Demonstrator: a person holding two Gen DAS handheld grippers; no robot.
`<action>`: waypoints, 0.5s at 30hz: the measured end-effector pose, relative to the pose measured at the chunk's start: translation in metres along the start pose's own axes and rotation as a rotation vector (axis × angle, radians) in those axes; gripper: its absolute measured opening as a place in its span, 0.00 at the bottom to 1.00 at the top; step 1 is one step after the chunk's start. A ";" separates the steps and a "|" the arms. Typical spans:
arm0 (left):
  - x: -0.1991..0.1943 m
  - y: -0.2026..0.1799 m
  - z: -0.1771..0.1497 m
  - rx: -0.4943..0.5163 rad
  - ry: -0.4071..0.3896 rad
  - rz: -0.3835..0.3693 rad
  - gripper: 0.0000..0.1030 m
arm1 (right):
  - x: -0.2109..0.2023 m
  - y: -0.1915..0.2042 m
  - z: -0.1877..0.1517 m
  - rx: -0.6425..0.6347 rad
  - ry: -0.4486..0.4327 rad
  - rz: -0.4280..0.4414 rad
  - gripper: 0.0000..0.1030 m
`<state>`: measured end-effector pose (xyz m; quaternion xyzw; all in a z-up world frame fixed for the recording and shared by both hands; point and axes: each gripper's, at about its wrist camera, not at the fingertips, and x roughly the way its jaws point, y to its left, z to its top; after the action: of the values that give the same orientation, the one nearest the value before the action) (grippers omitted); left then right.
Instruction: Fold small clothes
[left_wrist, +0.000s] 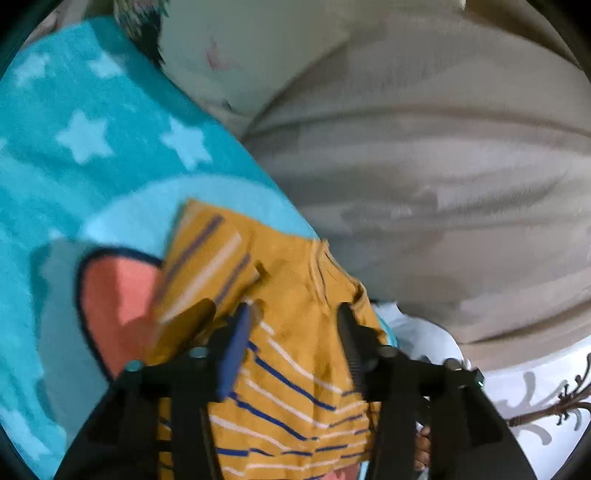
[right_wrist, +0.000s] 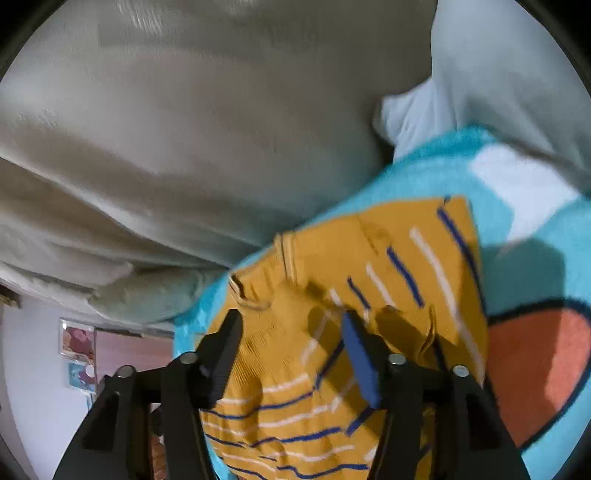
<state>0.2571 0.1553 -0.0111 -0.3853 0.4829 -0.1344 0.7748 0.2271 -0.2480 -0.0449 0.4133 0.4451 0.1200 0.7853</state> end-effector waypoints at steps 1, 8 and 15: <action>-0.003 0.000 -0.001 0.017 0.004 0.012 0.48 | -0.004 0.005 0.000 -0.023 -0.011 -0.012 0.62; -0.010 -0.010 -0.046 0.283 0.032 0.196 0.48 | -0.005 0.042 -0.049 -0.429 0.054 -0.284 0.63; -0.009 0.014 -0.094 0.340 0.044 0.306 0.48 | -0.007 0.030 -0.116 -0.619 0.075 -0.511 0.62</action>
<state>0.1703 0.1258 -0.0379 -0.1684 0.5230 -0.1032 0.8291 0.1362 -0.1702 -0.0486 0.0285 0.5046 0.0644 0.8605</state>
